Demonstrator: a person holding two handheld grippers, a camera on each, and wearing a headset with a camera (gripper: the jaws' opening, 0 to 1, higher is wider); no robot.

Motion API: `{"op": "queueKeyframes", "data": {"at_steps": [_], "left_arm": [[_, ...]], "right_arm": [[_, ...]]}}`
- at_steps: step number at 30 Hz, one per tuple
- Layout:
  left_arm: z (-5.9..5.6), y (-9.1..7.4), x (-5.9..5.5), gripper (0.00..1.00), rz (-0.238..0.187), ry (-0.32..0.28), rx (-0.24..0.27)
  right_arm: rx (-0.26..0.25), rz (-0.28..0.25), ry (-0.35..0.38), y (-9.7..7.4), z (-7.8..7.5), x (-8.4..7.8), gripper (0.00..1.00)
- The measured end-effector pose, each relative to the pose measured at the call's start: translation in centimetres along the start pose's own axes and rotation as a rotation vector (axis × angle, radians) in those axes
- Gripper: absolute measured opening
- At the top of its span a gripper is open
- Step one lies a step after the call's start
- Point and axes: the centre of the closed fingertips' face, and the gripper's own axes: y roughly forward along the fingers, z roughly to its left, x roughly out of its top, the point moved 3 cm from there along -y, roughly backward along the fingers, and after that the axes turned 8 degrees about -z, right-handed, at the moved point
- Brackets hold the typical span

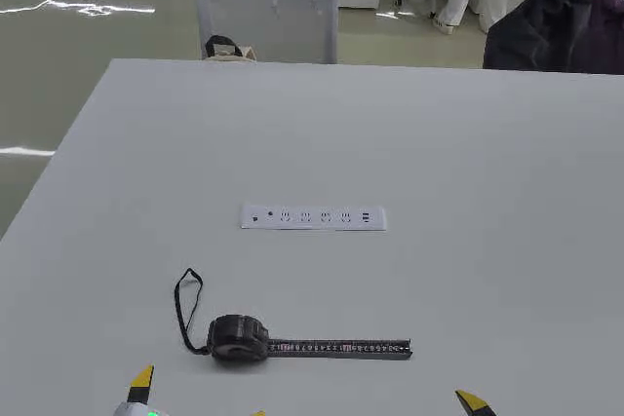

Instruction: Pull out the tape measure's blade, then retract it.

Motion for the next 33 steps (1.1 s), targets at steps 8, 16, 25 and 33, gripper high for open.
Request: {"op": "queueKeyframes", "data": {"at_steps": [8, 16, 25, 33], "left_arm": [[-1.0, 2.9, -0.3, 0.95, 0.011, 0.003, 0.0], [-1.7, 4.4, -0.5, 0.95, 0.025, -0.004, 0.026], [-1.6, 6.2, -0.8, 0.92, 0.031, -0.053, 0.06], [-0.9, 7.0, -1.1, 0.89, 0.043, -0.076, 0.124]], "right_arm": [[0.011, 0.013, 0.015, 0.7, -0.4, -0.2, 0.9], [0.028, 0.014, 0.004, 1.3, -1.0, -0.3, 0.88], [0.087, 0.005, -0.066, 2.5, -2.5, 0.3, 0.82], [0.163, 0.023, -0.119, 3.9, -3.9, 0.0, 0.73]]}}
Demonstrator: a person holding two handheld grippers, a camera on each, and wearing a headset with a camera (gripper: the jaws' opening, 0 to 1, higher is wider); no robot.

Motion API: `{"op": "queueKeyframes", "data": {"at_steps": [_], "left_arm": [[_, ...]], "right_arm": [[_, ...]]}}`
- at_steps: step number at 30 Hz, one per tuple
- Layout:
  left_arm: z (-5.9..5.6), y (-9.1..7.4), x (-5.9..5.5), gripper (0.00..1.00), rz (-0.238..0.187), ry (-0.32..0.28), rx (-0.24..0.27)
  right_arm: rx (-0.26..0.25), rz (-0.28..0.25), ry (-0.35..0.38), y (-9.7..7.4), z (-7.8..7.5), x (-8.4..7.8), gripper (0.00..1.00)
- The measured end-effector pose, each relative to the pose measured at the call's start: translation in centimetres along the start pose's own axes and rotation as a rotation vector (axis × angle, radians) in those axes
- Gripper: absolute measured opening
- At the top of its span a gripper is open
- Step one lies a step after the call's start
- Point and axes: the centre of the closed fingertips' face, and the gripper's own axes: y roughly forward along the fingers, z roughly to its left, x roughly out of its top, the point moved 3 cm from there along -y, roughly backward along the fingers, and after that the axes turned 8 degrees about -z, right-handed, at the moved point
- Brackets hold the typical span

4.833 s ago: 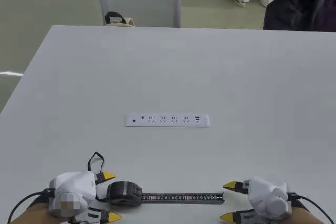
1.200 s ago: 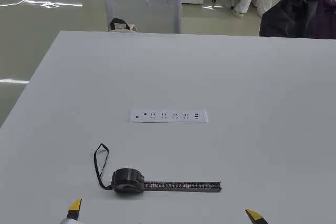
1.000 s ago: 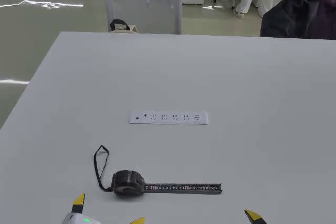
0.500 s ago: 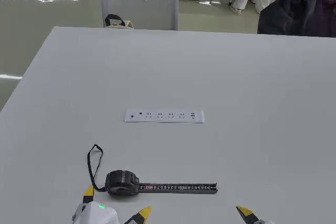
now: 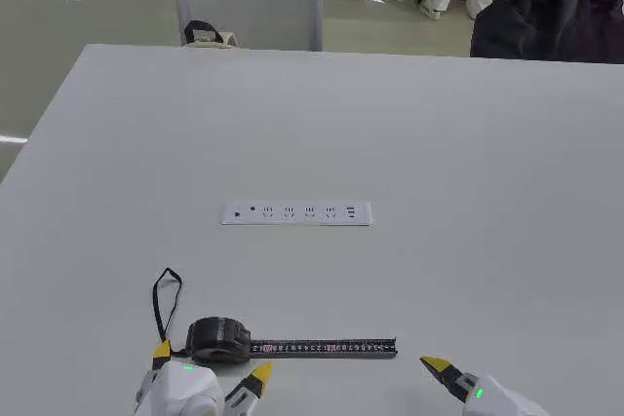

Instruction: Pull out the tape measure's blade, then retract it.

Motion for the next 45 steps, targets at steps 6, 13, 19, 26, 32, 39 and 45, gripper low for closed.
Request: {"op": "queueKeyframes", "data": {"at_steps": [6, 13, 19, 26, 32, 39, 45], "left_arm": [[0.4, 0.7, -0.4, 0.88, -0.002, -0.012, 0.026], [1.0, 1.0, -0.3, 0.86, -0.01, -0.057, 0.053], [1.3, 1.6, -0.6, 0.83, -0.015, -0.097, 0.076], [1.5, 1.9, -0.5, 0.8, -0.053, -0.114, 0.122], [1.6, 2.5, -0.9, 0.77, -0.053, -0.12, 0.132], [2.0, 3.0, -1.1, 0.74, -0.045, -0.125, 0.145], [1.6, 3.2, -1.2, 0.73, -0.04, -0.129, 0.145]], "right_arm": [[0.052, 0.011, -0.041, 0.9, -1.0, -0.2, 0.68], [0.118, 0.032, -0.091, 1.9, -2.3, -0.6, 0.6], [0.174, 0.034, -0.129, 2.7, -3.3, -0.3, 0.51], [0.223, 0.066, -0.195, 3.8, -4.9, -0.9, 0.46], [0.264, 0.09, -0.242, 4.8, -6.1, -1.3, 0.4], [0.31, 0.112, -0.245, 5.5, -6.9, -2.0, 0.32], [0.332, 0.111, -0.219, 5.6, -7.2, -2.5, 0.22]]}}
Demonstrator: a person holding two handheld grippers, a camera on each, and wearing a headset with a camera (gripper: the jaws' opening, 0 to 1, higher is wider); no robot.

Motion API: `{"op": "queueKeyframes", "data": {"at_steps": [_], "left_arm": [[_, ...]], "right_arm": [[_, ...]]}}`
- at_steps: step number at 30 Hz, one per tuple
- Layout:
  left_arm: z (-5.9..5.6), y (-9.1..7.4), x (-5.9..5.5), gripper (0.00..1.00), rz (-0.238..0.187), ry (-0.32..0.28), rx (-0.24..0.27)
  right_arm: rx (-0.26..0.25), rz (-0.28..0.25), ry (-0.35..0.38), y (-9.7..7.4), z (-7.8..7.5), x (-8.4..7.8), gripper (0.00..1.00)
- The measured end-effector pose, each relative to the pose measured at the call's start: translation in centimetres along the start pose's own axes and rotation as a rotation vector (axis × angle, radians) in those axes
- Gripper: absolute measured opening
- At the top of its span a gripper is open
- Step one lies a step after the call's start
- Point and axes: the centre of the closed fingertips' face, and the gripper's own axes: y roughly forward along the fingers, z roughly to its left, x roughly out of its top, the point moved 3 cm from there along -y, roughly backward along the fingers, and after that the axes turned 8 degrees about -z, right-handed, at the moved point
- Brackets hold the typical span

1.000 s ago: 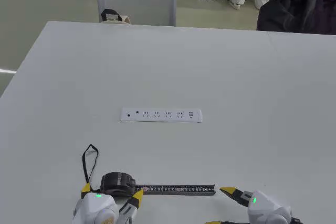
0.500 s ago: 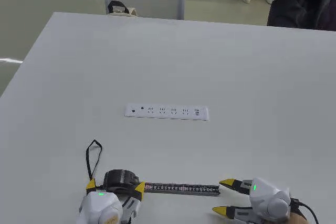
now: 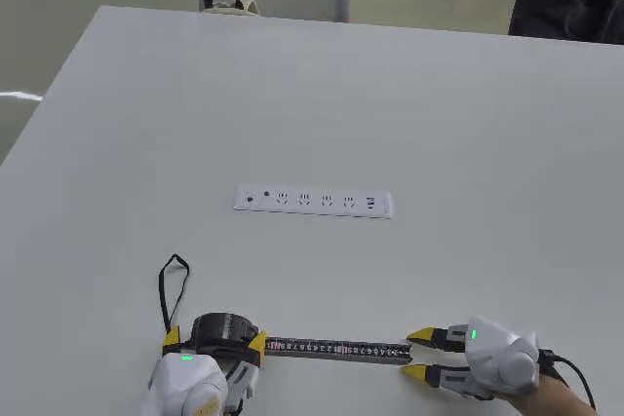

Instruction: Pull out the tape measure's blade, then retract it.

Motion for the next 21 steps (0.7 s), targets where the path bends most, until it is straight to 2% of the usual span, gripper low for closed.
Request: {"op": "queueKeyframes", "data": {"at_steps": [4, 12, 21], "left_arm": [[-0.07, 0.24, -0.2, 0.71, -0.001, 0.001, 0.0], [-0.35, 0.42, -0.29, 0.68, 0.008, -0.007, 0.0], [-0.45, 0.43, -0.48, 0.65, 0.016, -0.017, 0.002]], "right_arm": [[0.014, 0.004, 0.0, -0.05, 0.11, -0.25, 0.15], [0.042, -0.016, -0.014, 0.24, 0.04, -0.11, 0.14], [0.041, -0.018, -0.034, 0.27, -0.02, 0.11, 0.13]]}}
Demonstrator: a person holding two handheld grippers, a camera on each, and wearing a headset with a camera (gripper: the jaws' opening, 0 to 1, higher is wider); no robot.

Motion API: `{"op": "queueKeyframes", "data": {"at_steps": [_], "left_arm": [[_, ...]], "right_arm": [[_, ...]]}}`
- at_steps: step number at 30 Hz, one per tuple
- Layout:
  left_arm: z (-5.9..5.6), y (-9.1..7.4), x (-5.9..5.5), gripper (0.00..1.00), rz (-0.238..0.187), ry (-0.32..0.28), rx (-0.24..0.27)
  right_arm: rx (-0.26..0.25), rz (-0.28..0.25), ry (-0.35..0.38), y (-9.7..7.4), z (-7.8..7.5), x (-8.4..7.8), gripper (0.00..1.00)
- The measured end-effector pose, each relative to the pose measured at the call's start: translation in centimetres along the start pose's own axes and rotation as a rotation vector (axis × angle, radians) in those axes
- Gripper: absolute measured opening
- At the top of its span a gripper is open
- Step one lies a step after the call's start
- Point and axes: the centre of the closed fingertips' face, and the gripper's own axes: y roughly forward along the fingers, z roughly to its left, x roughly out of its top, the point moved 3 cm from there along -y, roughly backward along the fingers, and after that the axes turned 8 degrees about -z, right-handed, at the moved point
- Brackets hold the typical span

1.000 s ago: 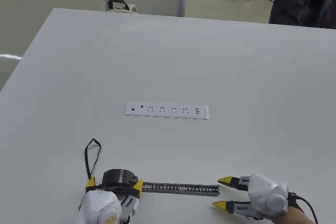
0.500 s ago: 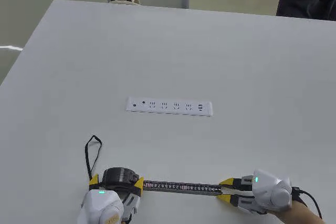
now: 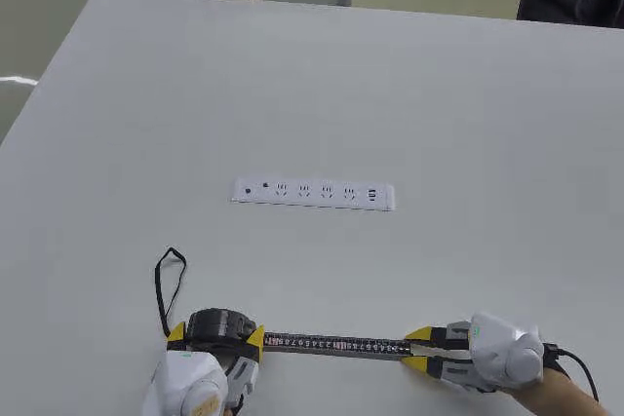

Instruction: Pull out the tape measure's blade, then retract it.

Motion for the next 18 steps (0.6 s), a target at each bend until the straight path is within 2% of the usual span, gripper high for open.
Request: {"op": "queueKeyframes", "data": {"at_steps": [11, 18], "left_arm": [[0.34, 0.2, -0.51, 0.63, 0.001, -0.001, 0.017], [0.24, 0.01, -0.45, 0.63, 0.003, -0.004, 0.017]], "right_arm": [[0.005, 0.008, -0.021, -0.08, 0.23, -0.03, 0.12], [0.016, -0.004, -0.026, 0.76, 0.6, 0.62, 0.12]]}}
